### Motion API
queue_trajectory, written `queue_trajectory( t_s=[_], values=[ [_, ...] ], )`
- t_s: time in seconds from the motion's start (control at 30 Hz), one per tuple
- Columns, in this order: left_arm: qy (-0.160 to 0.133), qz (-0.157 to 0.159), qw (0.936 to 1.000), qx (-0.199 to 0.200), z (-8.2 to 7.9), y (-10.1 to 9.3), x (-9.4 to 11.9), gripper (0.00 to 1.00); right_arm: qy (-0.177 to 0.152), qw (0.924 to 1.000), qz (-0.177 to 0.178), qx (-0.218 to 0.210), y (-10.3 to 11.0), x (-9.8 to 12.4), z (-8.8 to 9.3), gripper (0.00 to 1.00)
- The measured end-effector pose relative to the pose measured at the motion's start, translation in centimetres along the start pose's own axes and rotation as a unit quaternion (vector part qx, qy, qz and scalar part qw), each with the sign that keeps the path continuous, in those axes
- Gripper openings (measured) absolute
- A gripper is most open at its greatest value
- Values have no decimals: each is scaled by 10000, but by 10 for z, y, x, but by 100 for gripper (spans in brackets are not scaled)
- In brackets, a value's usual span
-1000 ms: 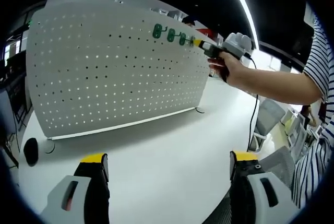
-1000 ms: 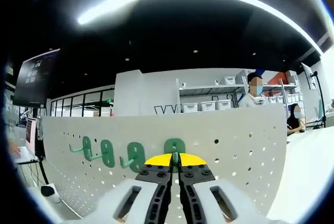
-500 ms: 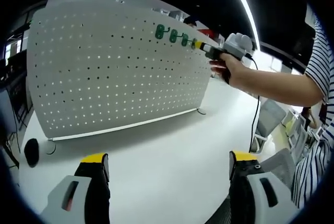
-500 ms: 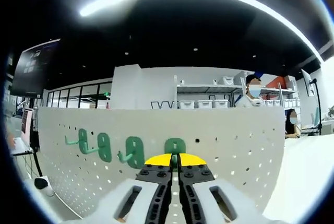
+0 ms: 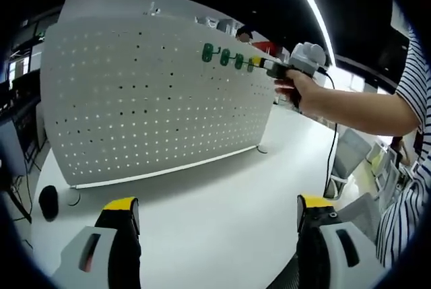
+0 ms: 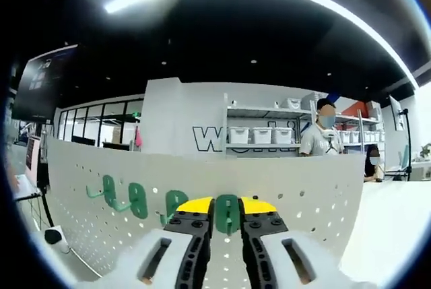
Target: Insert the hook assembly into the mounting plate slot until the hook locks in place.
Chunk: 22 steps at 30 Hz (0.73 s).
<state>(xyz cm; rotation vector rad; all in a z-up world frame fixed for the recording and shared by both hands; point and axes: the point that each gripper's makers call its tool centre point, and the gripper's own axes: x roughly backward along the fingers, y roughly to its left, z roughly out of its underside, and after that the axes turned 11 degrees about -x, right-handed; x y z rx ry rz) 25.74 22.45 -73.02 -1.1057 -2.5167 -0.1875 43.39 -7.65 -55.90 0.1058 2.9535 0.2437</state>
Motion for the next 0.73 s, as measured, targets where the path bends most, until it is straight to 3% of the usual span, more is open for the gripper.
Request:
queue_trajectory(
  t_s=[0.07,0.13,0.27,0.4,0.73],
  values=[
    [3,-46,10000,1,0,3,3,99,78,9999,99,14,0,3,-1,20],
    [-26,-80,10000,3,-2,5,7,99,223,9993,267,-134,-4,7,1,36],
    [-62,-125,9999,-9,-4,7,14,99,364,9987,294,-225,-7,19,3,41],
    [-123,-199,9997,9,-5,10,21,99,438,9983,329,-209,-7,34,5,60],
    [-228,-250,9994,2,-9,7,30,100,871,9960,186,109,-2,82,29,71]
  ],
)
